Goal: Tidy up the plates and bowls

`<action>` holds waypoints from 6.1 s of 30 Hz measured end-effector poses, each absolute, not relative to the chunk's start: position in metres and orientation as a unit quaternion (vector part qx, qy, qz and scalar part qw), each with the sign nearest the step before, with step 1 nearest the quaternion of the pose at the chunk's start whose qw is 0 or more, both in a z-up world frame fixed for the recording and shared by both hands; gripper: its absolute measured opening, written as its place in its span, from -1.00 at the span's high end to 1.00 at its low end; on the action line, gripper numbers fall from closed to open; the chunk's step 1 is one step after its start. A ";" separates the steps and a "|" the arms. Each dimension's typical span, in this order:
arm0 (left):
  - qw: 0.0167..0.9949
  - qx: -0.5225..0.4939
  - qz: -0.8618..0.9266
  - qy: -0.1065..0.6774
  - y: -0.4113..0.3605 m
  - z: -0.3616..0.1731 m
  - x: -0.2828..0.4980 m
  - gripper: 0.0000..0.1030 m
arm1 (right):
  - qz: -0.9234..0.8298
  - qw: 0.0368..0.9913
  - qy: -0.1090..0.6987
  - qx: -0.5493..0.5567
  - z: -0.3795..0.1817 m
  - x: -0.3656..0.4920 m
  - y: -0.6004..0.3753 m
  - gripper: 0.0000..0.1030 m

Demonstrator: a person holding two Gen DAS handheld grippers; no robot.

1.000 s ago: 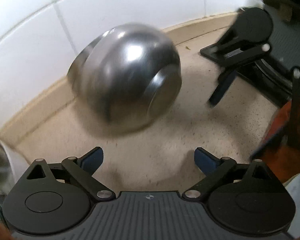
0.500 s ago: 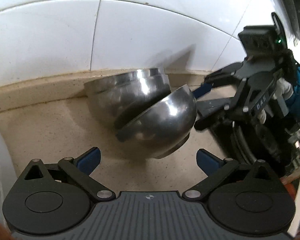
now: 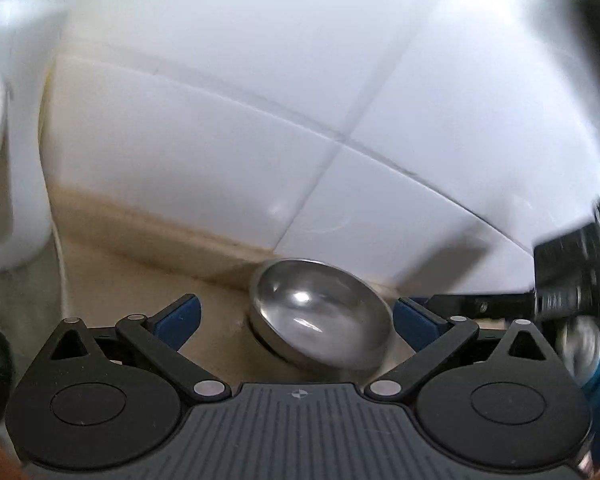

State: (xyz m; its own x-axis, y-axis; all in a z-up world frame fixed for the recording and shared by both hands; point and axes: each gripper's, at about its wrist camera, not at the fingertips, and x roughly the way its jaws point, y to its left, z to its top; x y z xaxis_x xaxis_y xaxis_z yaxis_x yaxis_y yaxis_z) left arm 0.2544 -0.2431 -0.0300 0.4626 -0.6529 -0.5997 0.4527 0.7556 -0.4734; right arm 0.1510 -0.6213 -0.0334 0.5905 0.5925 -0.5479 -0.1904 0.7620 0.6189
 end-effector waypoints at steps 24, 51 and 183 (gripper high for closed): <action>0.816 -0.014 -0.334 0.472 -0.291 -0.020 0.232 -0.10 | 0.164 0.822 0.462 0.289 -0.038 0.140 -0.578 0.43; 0.807 0.182 -0.463 0.318 -0.249 -0.028 0.114 -0.80 | 0.148 0.891 0.415 0.109 -0.009 -0.021 -0.562 -0.13; 0.853 0.194 -0.333 0.352 -0.152 -0.007 -0.091 -1.00 | 0.127 0.946 0.291 0.060 0.025 -0.218 -0.353 -0.77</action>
State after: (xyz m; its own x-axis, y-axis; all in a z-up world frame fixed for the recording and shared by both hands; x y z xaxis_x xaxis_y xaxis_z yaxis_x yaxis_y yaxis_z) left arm -0.0909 -0.1524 -0.0067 0.5307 -0.4310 -0.7298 0.7045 0.7031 0.0971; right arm -0.2178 -0.3527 0.0249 0.7986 0.2748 -0.5355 -0.2044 0.9606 0.1881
